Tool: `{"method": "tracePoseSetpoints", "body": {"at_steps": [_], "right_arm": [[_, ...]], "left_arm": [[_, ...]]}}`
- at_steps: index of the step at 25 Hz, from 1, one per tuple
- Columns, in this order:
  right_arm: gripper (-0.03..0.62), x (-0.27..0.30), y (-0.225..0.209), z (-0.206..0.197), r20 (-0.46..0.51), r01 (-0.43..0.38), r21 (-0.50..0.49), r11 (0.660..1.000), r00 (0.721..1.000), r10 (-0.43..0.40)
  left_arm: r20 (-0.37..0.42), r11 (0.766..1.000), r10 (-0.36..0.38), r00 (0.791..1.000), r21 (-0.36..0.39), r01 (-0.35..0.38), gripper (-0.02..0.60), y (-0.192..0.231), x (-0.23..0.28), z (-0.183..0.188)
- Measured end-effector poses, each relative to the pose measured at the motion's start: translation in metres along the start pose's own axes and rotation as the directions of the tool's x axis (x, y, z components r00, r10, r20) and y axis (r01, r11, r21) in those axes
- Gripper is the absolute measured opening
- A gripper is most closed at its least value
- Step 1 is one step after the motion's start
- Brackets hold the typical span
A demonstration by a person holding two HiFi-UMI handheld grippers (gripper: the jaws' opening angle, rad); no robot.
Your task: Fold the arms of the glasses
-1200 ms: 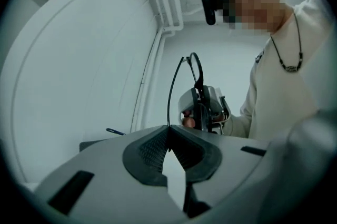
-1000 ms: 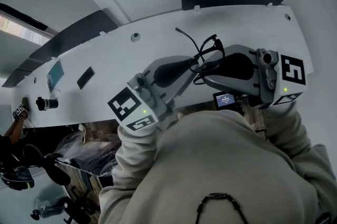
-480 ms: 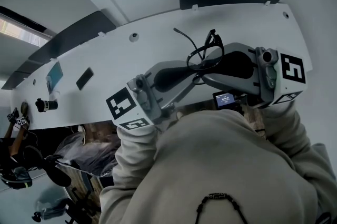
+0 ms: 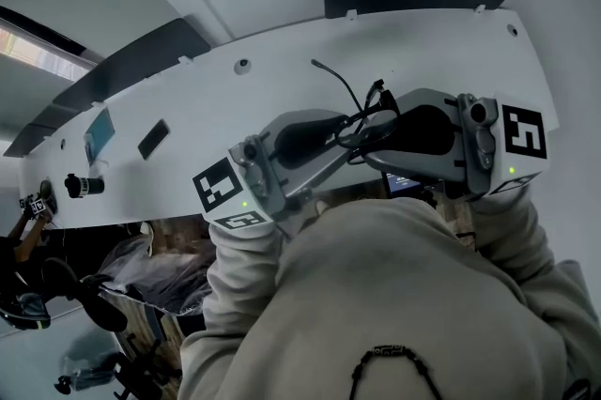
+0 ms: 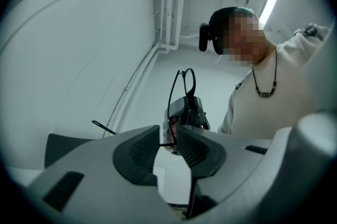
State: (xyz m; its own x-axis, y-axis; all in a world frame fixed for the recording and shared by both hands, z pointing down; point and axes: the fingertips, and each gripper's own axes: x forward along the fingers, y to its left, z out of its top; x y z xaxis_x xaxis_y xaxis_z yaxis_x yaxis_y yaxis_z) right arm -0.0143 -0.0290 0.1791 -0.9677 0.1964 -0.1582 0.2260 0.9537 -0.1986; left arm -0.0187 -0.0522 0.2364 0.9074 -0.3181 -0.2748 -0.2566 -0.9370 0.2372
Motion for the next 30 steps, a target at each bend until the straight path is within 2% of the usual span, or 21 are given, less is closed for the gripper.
{"method": "tracePoseSetpoints", "body": {"at_steps": [1, 4, 6, 8, 10, 16, 18, 20, 23, 30], "right_arm": [[0.057, -0.002, 0.001, -0.001, 0.0, -0.003, 0.001, 1.0, 1.0, 0.003], [0.057, -0.009, 0.002, -0.001, -0.007, 0.007, -0.001, 1.0, 1.0, -0.007], [0.057, -0.013, 0.0, -0.001, -0.007, 0.018, -0.002, 1.0, 1.0, -0.018], [0.057, -0.013, 0.0, 0.003, 0.005, 0.014, -0.009, 1.0, 1.0, -0.014], [0.057, -0.01, 0.004, 0.003, 0.004, 0.003, -0.021, 1.0, 1.0, -0.003], [0.057, 0.001, 0.019, -0.003, -0.013, -0.053, -0.021, 0.998, 0.999, 0.053], [0.057, 0.006, 0.028, -0.003, -0.012, -0.083, -0.034, 0.996, 0.997, 0.082], [0.057, 0.01, 0.035, -0.006, -0.037, -0.113, -0.042, 0.993, 0.993, 0.111], [0.057, 0.015, 0.042, -0.01, -0.066, -0.152, -0.038, 0.988, 0.987, 0.149], [0.057, 0.019, 0.054, -0.011, -0.079, -0.2, -0.049, 0.979, 0.977, 0.196]], "left_arm": [[-0.012, 1.0, 0.005, 1.0, 0.011, -0.005, 0.118, 0.0, -0.003, -0.002], [-0.066, 0.999, 0.008, 0.998, 0.032, -0.006, 0.224, -0.003, -0.012, -0.01], [-0.03, 0.999, 0.034, 0.999, 0.011, -0.034, 0.227, 0.002, -0.023, -0.005], [0.033, 0.995, 0.098, 0.995, -0.034, -0.097, 0.227, 0.018, -0.034, 0.006], [0.061, 0.983, 0.169, 0.984, -0.076, -0.165, 0.226, 0.034, -0.041, 0.01], [0.058, 0.949, 0.277, 0.959, -0.171, -0.264, 0.227, 0.056, -0.036, 0.006], [0.018, 0.935, 0.323, 0.946, -0.162, -0.316, 0.225, 0.062, -0.035, 0.004], [0.004, 0.933, 0.329, 0.944, -0.156, -0.324, 0.225, 0.061, -0.034, 0.007], [0.046, 0.93, 0.323, 0.945, -0.201, -0.308, 0.225, 0.061, -0.035, 0.017], [0.032, 0.947, 0.283, 0.959, -0.167, -0.274, 0.194, 0.053, -0.026, 0.021]]}}
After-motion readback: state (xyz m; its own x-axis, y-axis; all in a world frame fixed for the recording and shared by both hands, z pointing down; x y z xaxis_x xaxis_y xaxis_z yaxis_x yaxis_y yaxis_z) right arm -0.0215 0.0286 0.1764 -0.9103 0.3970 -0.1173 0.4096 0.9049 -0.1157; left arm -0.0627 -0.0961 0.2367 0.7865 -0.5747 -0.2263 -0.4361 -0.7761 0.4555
